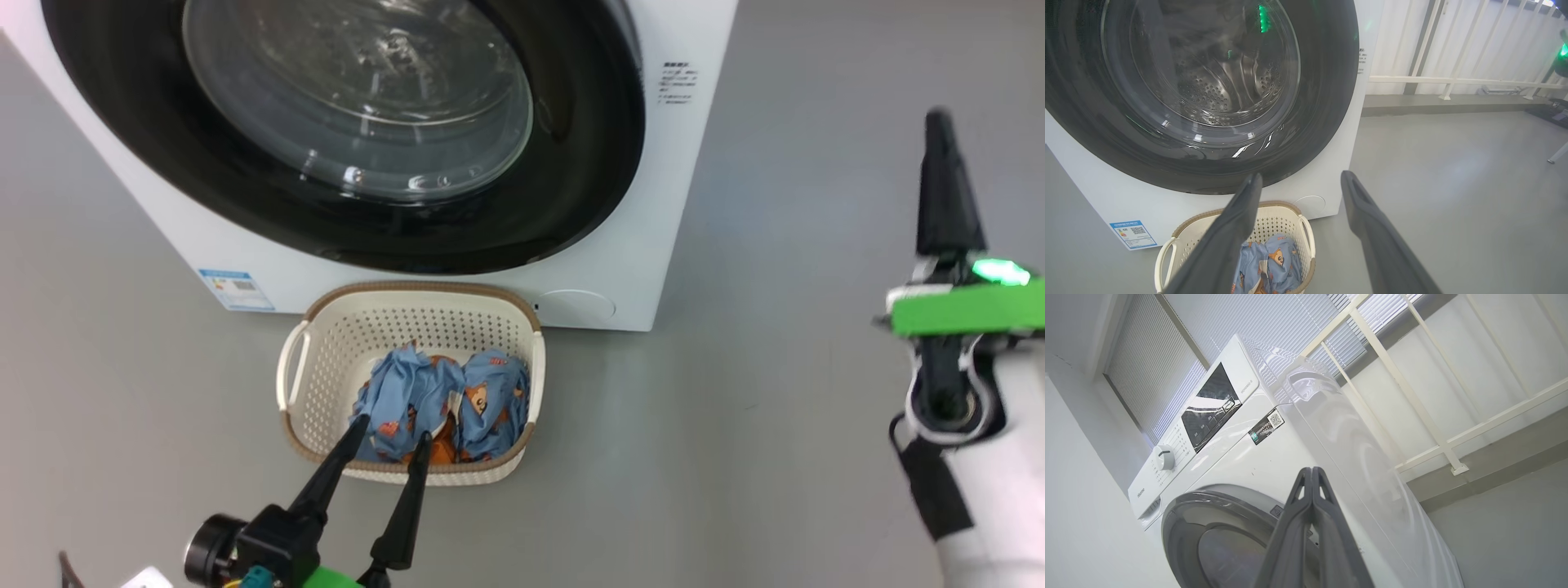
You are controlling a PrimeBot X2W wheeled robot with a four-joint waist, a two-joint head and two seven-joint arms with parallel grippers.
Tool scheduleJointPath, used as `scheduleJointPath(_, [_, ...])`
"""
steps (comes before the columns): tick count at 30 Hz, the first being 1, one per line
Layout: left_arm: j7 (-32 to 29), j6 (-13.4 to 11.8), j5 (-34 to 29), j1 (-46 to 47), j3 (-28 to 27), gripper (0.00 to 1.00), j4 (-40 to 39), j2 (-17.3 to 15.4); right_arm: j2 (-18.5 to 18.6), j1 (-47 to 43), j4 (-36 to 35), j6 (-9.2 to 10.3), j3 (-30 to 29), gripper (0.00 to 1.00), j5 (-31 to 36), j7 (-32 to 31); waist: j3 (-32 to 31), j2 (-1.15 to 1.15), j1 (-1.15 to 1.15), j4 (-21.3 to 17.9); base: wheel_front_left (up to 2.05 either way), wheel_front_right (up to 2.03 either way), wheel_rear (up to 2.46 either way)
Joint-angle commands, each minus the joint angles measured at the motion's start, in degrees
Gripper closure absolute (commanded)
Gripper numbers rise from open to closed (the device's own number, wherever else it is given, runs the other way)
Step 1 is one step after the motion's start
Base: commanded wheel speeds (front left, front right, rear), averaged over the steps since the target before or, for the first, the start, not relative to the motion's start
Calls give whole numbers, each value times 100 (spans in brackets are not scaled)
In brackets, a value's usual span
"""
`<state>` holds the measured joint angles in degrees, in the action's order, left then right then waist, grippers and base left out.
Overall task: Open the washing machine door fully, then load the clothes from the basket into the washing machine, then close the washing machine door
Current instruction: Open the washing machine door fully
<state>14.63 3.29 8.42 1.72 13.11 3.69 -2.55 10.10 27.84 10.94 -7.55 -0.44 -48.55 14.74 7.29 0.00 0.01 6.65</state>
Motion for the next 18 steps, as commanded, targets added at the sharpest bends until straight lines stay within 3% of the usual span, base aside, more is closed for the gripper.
scheduleJointPath(1, [37, -31, 41, 224, -140, 0, -147, -32, 81, 257, -111, 6, 205, 100, -148, 26, 143, 0, 0, 145, 0, 0, 0])
scheduleJointPath(8, [37, -83, 162, 495, 147, 0, -195, -32, 629, 1237, 121, 6, 651, 100, -1029, 26, 511, 0, 0, 442, 0, 0, 0])
scheduleJointPath(13, [37, -152, 255, 623, 290, 0, -198, -32, 1006, 1719, 380, 6, 1303, 100, -1744, -34, 705, 0, 0, 633, 0, 0, 0])
scheduleJointPath(18, [37, -212, 321, 731, 433, 0, -209, -32, 1241, 2108, 663, 6, 1679, 100, -3121, -870, 921, 0, -1, 780, 0, 0, 0])
